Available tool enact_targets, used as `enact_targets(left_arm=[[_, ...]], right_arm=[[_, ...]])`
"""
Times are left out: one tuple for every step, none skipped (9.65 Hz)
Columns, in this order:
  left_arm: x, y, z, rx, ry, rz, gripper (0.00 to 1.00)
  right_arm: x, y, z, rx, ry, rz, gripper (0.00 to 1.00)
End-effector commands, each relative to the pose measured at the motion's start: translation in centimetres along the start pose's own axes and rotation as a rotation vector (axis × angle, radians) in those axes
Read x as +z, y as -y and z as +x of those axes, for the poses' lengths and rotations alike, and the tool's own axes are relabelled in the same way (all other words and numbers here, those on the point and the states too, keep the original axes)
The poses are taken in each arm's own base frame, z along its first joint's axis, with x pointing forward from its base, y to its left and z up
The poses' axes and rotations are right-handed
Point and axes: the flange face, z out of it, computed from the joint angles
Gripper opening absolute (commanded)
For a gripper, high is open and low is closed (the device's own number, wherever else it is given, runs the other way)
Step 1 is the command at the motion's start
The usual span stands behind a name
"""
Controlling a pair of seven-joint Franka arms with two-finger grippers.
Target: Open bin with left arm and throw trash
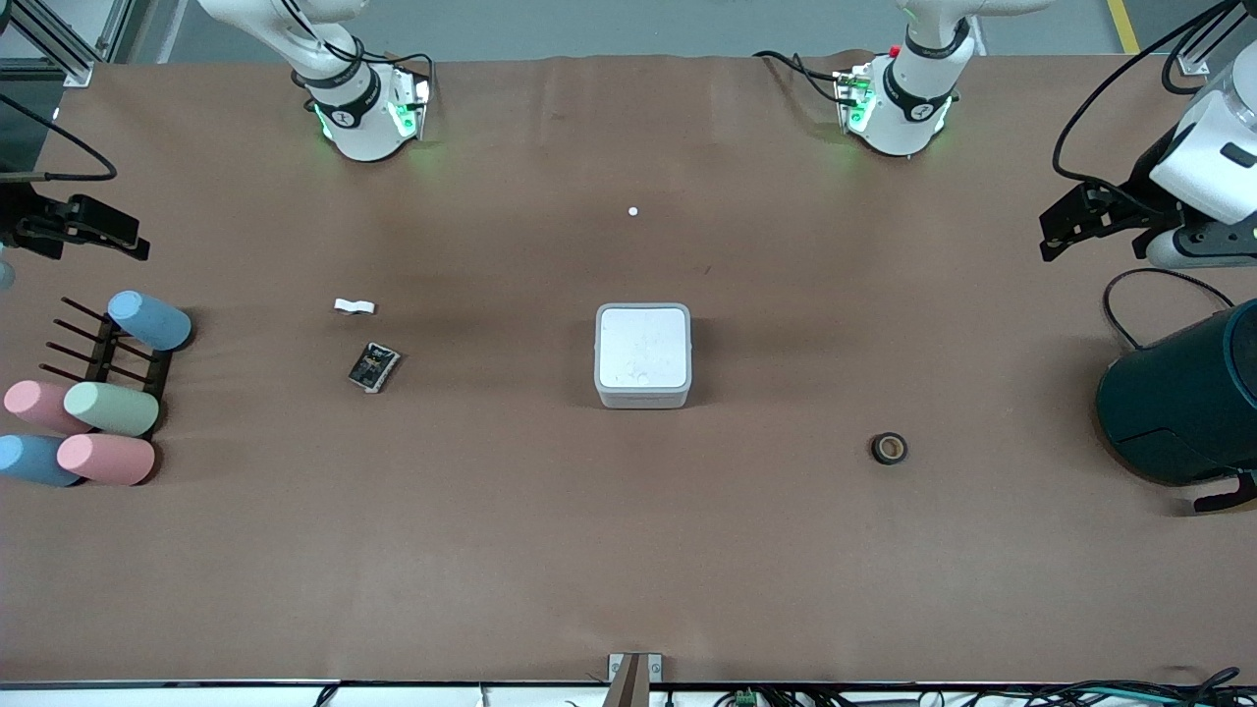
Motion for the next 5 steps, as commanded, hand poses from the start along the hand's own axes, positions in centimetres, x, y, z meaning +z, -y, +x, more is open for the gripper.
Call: enact_targets(left_arm=[[-0.6,0.0,0.3,0.006,-0.005,-0.010,1.00],[-0.6,-0.1,0.3,0.007,-0.007,-0.006,1.00],[-0.6,-0.5,0.2,0.015,-0.007,-0.007,1.00],[-0.3,-1.8,-0.1,0.038,0.014,-0.017,1.00],[1.0,-6.5,-0.8,0.124,0.064,-0.012,1.00]], right_arm=[[0.0,0.1,0.2,0.011,-0.001,0.002,1.00],[0.2,0.2,0.2,0.010,0.001,0.002,1.00],[1.1,0.6,1.0,0.006,0.010,0.006,1.00],[2.3,1.1,2.0,0.001,0.008,0.022,1.00],[4.3,1.1,2.7,0.002,0.041,0.023,1.00]])
